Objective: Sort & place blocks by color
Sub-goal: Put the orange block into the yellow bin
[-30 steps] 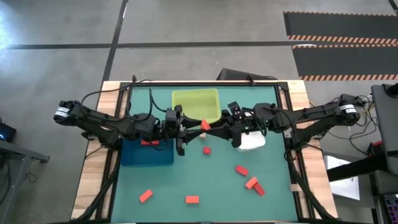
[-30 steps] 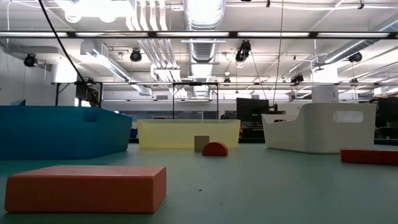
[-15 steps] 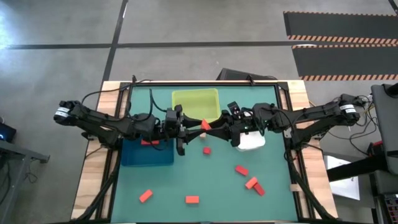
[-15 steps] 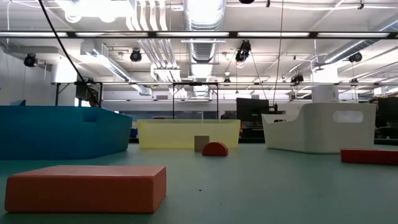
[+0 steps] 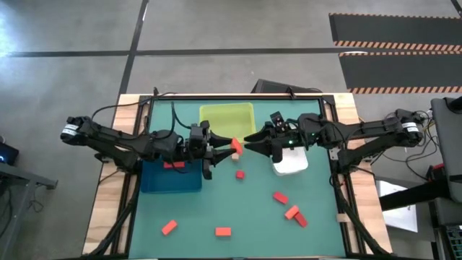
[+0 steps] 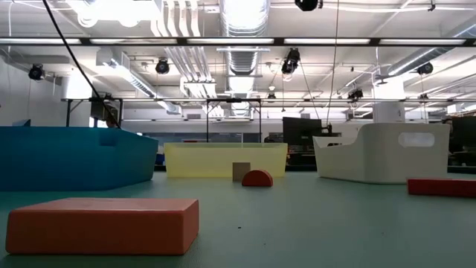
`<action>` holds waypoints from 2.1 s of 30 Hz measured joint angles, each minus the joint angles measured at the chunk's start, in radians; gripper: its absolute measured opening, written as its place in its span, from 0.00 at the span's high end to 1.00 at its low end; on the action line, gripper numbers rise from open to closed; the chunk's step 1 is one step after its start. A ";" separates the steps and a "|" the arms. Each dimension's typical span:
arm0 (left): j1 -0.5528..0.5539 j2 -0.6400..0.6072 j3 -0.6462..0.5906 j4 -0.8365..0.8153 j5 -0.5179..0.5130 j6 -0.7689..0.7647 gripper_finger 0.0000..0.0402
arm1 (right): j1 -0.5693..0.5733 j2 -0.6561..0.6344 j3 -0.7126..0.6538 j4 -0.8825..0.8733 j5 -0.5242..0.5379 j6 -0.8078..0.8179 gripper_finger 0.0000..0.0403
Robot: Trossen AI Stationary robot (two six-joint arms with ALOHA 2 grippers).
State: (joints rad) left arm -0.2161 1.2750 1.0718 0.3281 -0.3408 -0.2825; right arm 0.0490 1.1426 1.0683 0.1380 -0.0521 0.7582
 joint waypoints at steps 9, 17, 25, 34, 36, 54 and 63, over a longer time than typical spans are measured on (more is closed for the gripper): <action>0.012 -0.017 0.080 -0.259 -0.001 -0.047 0.66 | -0.017 -0.077 0.003 -0.116 0.005 -0.003 0.42; 0.096 -0.017 0.261 -0.743 0.010 -0.056 0.66 | -0.017 -0.128 0.008 -0.154 0.013 -0.022 0.42; 0.326 -0.006 0.352 -1.056 0.151 -0.106 0.66 | -0.017 -0.169 0.008 -0.160 0.030 -0.049 0.44; 0.546 0.136 0.353 -1.079 0.287 -0.121 0.66 | -0.017 -0.171 0.008 -0.162 0.050 -0.060 0.44; 0.575 0.190 0.364 -1.081 0.298 -0.108 0.66 | -0.017 -0.171 0.008 -0.163 0.056 -0.063 0.44; 0.719 0.622 0.512 -1.228 0.320 -0.017 0.66 | -0.017 -0.171 0.008 -0.172 0.118 -0.068 0.44; 0.730 0.703 0.496 -1.238 0.315 -0.016 0.66 | -0.019 -0.172 0.007 -0.192 0.143 -0.070 0.44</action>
State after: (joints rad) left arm 0.5137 1.9779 1.5681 -0.9099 -0.0260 -0.2985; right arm 0.0303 0.9710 1.0757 -0.0544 0.0905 0.6880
